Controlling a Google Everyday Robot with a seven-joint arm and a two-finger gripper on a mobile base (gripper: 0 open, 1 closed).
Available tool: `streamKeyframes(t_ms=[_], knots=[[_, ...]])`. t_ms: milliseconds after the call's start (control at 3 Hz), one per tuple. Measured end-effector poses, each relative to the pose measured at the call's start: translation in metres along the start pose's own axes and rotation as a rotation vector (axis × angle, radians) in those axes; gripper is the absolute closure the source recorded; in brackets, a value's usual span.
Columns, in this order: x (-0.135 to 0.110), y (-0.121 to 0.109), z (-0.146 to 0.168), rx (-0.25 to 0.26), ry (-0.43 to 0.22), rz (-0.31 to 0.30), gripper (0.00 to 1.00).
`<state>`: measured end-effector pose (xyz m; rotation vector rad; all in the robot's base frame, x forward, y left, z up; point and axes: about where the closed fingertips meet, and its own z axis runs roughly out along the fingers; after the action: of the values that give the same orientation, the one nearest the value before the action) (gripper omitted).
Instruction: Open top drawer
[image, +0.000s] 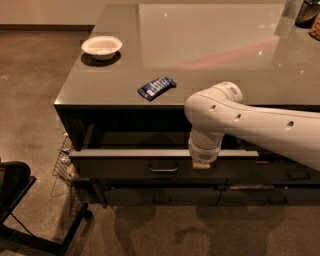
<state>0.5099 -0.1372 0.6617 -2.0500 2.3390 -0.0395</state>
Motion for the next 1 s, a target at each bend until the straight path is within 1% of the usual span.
streamKeyframes(t_ms=[667,1000], knots=[[0.0,0.0,0.0,0.0,0.0,0.0,0.12],[0.0057,-0.0022,-0.0059,0.009,-0.009,0.007,0.0]])
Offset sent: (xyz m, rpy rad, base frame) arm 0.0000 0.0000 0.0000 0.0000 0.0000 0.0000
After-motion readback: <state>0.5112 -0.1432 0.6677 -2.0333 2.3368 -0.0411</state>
